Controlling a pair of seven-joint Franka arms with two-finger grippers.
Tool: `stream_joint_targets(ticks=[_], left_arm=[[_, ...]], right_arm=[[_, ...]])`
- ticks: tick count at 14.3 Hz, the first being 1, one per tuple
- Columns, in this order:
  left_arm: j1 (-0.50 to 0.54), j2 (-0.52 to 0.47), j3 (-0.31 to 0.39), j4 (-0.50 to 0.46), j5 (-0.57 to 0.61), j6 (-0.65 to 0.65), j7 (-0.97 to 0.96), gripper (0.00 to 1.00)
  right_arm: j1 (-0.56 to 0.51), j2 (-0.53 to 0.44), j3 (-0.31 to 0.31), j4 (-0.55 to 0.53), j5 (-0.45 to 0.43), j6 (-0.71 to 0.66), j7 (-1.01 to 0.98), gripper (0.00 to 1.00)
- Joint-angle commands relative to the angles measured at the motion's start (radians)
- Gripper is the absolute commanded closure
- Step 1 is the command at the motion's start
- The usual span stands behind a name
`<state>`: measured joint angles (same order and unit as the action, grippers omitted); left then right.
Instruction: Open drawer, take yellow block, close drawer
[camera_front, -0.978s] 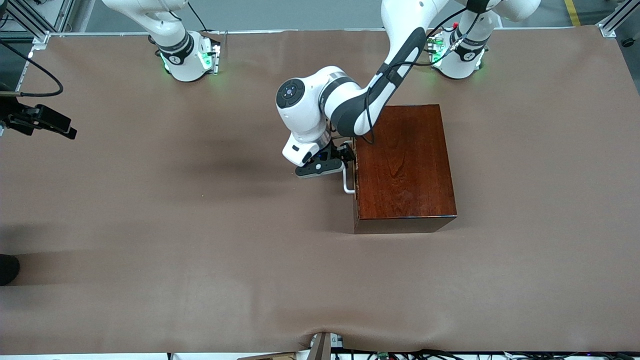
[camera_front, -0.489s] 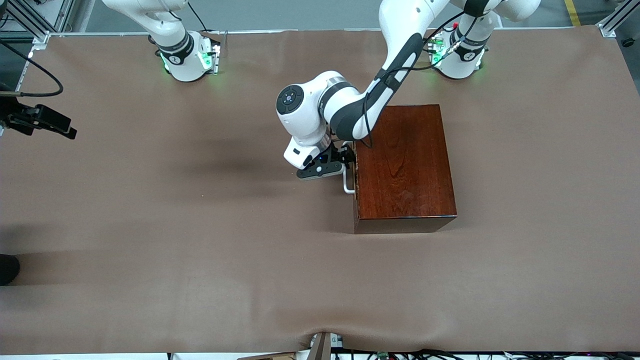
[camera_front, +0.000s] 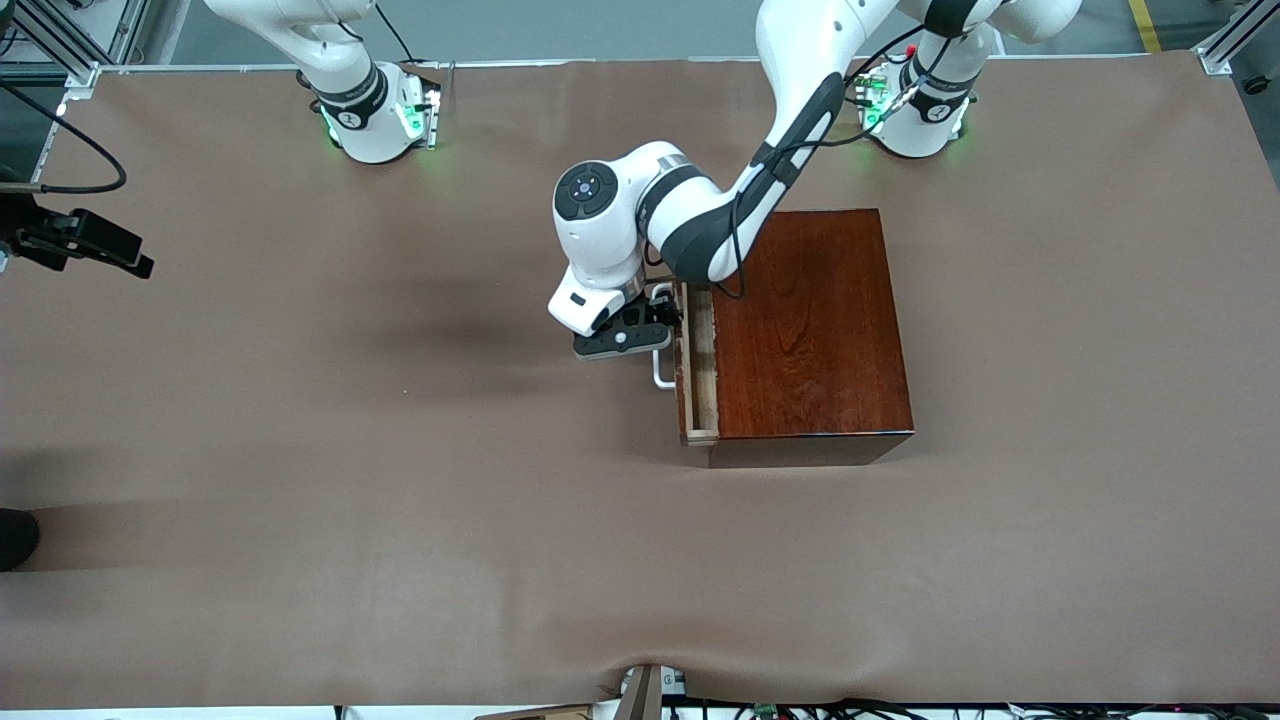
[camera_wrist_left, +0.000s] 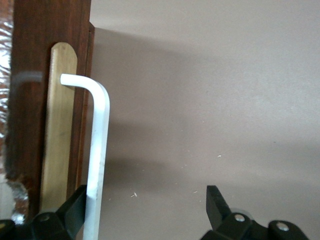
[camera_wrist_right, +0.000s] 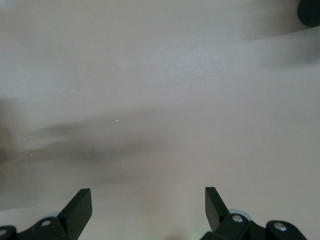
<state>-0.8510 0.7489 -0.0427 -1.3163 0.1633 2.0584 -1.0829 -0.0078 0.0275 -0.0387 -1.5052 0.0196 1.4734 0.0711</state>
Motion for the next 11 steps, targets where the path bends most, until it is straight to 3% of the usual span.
stream_joint_targets(ticks=[1,4,8,11], left_arm=[[-0.013,0.078,-0.020,0.086,-0.043,0.075,-0.022,0.00],[-0.029,0.113,-0.022,0.146,-0.057,0.132,-0.026,0.00],[-0.033,0.130,-0.043,0.147,-0.059,0.255,-0.028,0.00],[-0.043,0.130,-0.043,0.147,-0.059,0.278,-0.028,0.00]], right_arm=[[0.003,-0.015,-0.004,-0.007,0.014,-0.007,0.006,0.00],[0.003,-0.015,-0.004,-0.007,0.014,-0.007,0.006,0.00],[0.003,-0.015,-0.004,-0.007,0.014,-0.007,0.006,0.00],[0.003,-0.015,-0.004,-0.007,0.014,-0.007,0.006,0.00]])
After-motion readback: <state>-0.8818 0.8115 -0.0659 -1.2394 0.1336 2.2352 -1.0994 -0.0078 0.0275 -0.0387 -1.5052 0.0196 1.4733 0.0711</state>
